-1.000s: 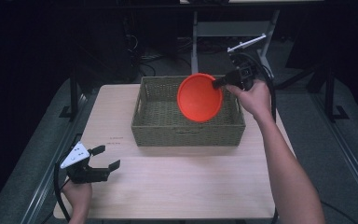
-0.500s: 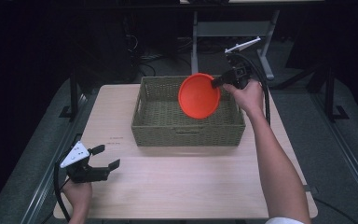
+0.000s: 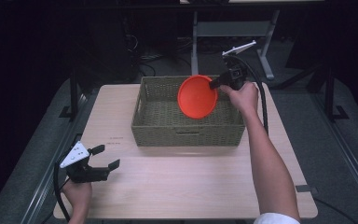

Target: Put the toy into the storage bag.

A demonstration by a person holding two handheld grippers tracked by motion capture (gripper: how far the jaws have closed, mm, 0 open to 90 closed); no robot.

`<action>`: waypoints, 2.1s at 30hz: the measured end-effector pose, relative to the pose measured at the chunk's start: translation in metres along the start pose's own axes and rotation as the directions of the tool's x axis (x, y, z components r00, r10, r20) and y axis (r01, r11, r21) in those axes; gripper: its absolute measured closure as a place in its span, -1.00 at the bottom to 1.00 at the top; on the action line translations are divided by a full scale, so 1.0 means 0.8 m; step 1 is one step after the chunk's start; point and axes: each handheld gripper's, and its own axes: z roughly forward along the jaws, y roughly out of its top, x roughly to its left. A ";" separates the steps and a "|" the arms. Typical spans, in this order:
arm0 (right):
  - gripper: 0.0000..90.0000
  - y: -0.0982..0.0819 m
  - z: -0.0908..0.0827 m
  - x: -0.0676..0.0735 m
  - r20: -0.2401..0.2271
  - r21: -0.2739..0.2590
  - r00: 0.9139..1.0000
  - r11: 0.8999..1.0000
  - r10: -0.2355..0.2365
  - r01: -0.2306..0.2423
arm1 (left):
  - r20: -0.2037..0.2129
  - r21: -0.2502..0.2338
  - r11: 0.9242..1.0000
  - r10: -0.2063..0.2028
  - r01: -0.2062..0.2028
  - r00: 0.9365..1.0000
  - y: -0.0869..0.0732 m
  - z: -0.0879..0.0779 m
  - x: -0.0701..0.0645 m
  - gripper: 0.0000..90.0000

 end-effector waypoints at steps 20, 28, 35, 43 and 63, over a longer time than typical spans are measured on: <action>0.82 -0.018 0.048 -0.031 0.019 0.060 0.997 0.995 0.075 -0.076 | -0.001 0.005 1.000 0.002 -0.002 1.000 0.000 0.001 0.000 -0.72; 0.82 -0.019 0.066 -0.027 0.015 0.094 0.998 0.994 0.063 -0.064 | -0.001 0.004 1.000 0.001 -0.001 1.000 0.000 0.001 -0.001 -0.72; 0.81 -0.020 0.081 -0.025 0.004 0.110 0.999 0.993 0.051 -0.051 | 0.000 0.004 1.000 -0.001 0.001 1.000 0.000 0.001 -0.001 -0.72; 0.81 -0.021 0.094 -0.022 -0.001 0.138 0.999 0.989 0.051 -0.050 | -0.002 0.000 1.000 -0.005 0.005 1.000 0.000 0.001 0.000 -0.72; 0.79 -0.025 0.114 -0.034 0.044 0.203 0.997 0.977 0.060 -0.068 | -0.005 0.005 1.000 0.001 -0.001 1.000 0.000 0.002 0.000 -0.72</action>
